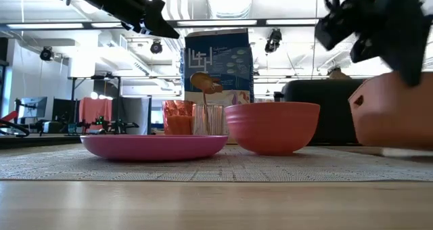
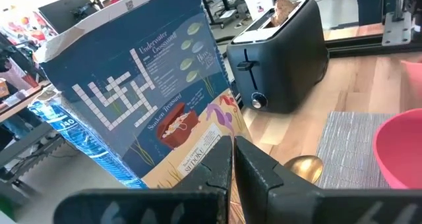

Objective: Arrange a breakfast setting
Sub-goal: Move the orange bin to the bottom right of the table

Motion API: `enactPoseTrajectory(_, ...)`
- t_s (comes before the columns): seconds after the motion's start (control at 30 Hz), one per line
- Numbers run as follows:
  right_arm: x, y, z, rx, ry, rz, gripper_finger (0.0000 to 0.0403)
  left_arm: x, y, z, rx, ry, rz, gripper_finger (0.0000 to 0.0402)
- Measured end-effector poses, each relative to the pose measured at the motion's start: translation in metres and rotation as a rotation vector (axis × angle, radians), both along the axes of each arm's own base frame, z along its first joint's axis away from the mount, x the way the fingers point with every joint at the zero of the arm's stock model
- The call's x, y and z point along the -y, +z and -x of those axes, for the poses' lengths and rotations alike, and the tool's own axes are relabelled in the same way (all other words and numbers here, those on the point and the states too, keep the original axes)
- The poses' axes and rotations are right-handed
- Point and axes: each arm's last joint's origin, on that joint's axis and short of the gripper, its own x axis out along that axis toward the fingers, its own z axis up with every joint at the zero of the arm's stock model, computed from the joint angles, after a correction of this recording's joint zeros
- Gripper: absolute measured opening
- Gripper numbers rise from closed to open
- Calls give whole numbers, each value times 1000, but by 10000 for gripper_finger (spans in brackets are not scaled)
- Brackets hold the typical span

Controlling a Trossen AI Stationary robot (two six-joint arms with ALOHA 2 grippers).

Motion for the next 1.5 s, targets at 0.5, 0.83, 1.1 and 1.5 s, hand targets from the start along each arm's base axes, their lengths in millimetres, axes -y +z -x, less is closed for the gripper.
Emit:
enactPoseTrajectory(0.5, -103, 7, 27, 99, -43, -103, 9, 0, 0, 0, -4, 0, 0, 0)
enactPoseTrajectory(0.83, -119, 8, 28, -13, -673, -106, 9, 0, 0, 0, 1, 1, 3, 0)
enactPoseTrajectory(1.1, -117, 4, 30, -98, -909, -53, 9, 0, 0, 0, -1, 1, 5, 0)
enactPoseTrajectory(1.5, -109, -2, 43, -258, -1066, 85, 9, 0, -1, 0, -8, 1, 5, 0)
